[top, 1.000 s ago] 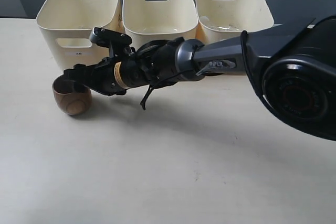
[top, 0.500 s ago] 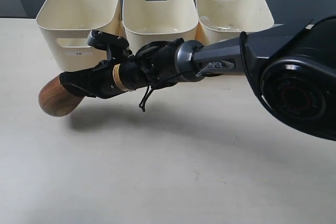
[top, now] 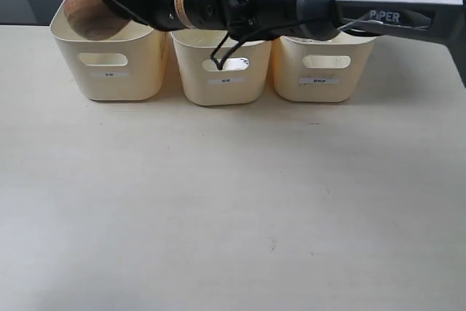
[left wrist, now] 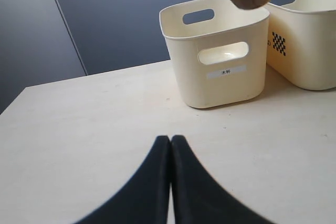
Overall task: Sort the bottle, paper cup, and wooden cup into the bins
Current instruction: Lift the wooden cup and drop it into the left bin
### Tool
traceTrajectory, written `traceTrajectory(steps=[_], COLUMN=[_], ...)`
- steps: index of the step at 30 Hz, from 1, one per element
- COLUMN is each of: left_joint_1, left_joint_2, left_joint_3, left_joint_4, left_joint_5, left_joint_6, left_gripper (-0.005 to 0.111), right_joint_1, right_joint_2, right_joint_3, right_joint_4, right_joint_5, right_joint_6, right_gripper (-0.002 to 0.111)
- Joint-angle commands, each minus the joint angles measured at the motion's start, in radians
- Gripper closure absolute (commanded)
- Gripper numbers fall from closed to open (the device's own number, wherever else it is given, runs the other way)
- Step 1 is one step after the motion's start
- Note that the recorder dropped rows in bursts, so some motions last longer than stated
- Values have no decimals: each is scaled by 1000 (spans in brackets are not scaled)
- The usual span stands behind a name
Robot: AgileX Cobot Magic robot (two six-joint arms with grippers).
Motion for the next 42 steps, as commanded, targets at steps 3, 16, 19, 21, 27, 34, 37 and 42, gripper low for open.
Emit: traceTrajectory(steps=[3, 16, 19, 21, 27, 34, 37, 42], left_joint_1=[-3, -3, -3, -3, -3, -3, -3, -3], left_joint_2=[-5, -5, -5, -5, -5, -5, -5, -5], left_joint_3=[1, 1, 1, 1, 1, 1, 1, 1], left_joint_4=[-3, -3, -3, -3, -3, -3, -3, -3], left_joint_5=[-1, -1, -1, -1, -1, -1, -1, -1], left_joint_6=[-2, -2, -2, -2, -2, -2, -2, -2], left_gripper=[107, 107, 107, 107, 107, 107, 107, 107], right_joint_1=[-2, -2, -2, -2, -2, -2, -2, -2], right_joint_2=[30, 195, 212, 221, 226, 226, 214, 155], right_joint_3=[-119, -278, -296, -298, -298, -298, -298, -298], right_joint_4=[-39, -70, -137, -158, -159, -157, -157, -173], right_joint_5=[113, 183, 156, 150, 152, 76, 24, -84], right_joint_6=[-14, -80, -83, -83, -77, -77, -77, -74], right_gripper=[108, 108, 100, 88, 53, 61, 67, 93])
